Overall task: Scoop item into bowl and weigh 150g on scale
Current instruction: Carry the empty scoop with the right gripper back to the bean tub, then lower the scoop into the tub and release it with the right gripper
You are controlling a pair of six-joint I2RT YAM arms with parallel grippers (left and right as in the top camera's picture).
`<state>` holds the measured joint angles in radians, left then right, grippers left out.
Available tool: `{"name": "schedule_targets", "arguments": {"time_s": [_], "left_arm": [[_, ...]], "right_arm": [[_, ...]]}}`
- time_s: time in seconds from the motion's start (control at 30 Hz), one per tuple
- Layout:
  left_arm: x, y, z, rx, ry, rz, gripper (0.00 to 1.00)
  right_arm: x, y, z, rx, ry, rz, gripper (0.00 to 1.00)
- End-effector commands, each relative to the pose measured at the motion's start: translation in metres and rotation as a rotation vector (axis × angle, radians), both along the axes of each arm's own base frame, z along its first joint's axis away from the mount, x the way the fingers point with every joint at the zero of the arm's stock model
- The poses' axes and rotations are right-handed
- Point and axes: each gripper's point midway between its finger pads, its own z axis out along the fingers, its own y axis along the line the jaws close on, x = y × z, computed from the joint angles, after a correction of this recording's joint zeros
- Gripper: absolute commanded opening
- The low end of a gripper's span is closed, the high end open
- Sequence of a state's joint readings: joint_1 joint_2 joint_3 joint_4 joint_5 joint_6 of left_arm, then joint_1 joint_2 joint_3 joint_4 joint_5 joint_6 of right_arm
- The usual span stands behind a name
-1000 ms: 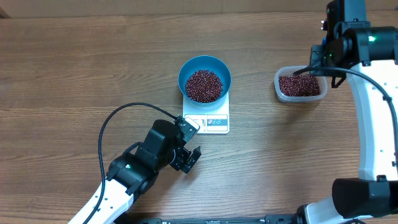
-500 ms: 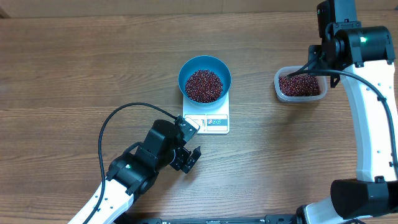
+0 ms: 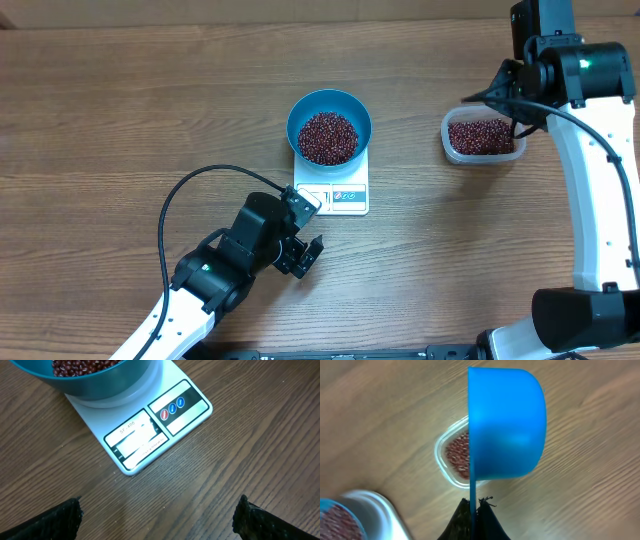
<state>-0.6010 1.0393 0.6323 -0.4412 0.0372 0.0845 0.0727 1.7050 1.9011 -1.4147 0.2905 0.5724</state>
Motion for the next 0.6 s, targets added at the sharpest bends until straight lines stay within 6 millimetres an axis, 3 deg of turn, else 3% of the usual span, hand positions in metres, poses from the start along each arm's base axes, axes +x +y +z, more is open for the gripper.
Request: {"name": "schedule_targets", "arguments": {"time_s": [0.0,0.27,0.57], "left_arm": [[0.0,0.003,-0.005,0.018,0.003,-0.003,1.0],[0.0,0.003,-0.005,0.018,0.003,-0.003,1.0],[0.0,0.003,-0.005,0.018,0.003,-0.003,1.0]], "right_arm": [[0.002,0.005,-0.02,0.103,-0.008,-0.146,0.04],[0.019,0.026,-0.054,0.223,-0.021,-0.114,0.04],[0.022,0.027,-0.076,0.243,-0.023,-0.16,0.04]]}}
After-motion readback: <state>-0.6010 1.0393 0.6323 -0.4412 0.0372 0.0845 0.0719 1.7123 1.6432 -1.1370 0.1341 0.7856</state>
